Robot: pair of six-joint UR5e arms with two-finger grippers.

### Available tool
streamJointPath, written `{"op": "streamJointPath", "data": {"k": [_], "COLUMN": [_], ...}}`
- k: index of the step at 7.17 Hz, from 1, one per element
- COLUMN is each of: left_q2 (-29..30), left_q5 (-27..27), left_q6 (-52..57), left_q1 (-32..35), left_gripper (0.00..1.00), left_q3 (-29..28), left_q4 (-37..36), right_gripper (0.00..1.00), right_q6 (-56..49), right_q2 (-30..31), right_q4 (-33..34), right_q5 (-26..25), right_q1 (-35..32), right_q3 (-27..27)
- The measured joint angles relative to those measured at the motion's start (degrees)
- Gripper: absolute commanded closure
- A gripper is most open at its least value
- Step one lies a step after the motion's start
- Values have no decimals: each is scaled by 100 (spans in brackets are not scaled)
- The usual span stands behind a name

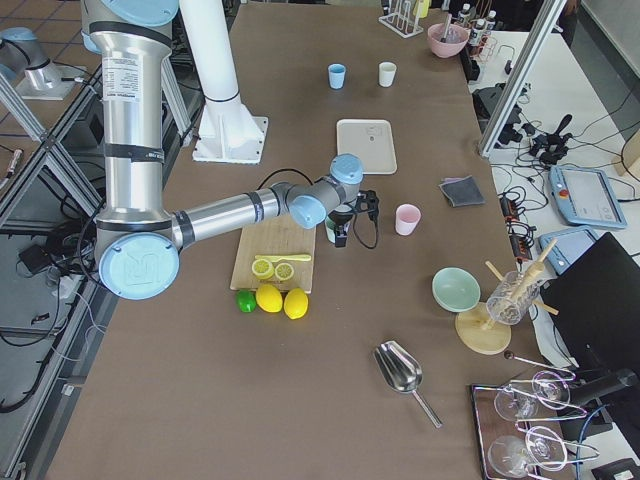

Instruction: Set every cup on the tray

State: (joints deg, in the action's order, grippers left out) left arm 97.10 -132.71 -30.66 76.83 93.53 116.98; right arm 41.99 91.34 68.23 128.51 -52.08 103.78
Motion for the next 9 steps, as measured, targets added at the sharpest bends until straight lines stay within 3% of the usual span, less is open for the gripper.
{"op": "streamJointPath", "data": {"k": [1, 6, 9], "left_q2": [-6, -9, -100], "left_q5": [-1, -34, 13], "left_q6": [-7, -246, -891], "left_q1": [-90, -499, -994], "left_gripper": [2, 2, 2], "left_q3": [3, 196, 569], "left_q4": [2, 5, 41], "right_gripper": [99, 100, 100], "right_q6": [6, 18, 36], "right_q2": [-10, -50, -247], "right_q4": [-1, -3, 58], "right_q5": [-45, 93, 985], "right_q1": [43, 54, -511], "right_q3": [-38, 8, 163]}}
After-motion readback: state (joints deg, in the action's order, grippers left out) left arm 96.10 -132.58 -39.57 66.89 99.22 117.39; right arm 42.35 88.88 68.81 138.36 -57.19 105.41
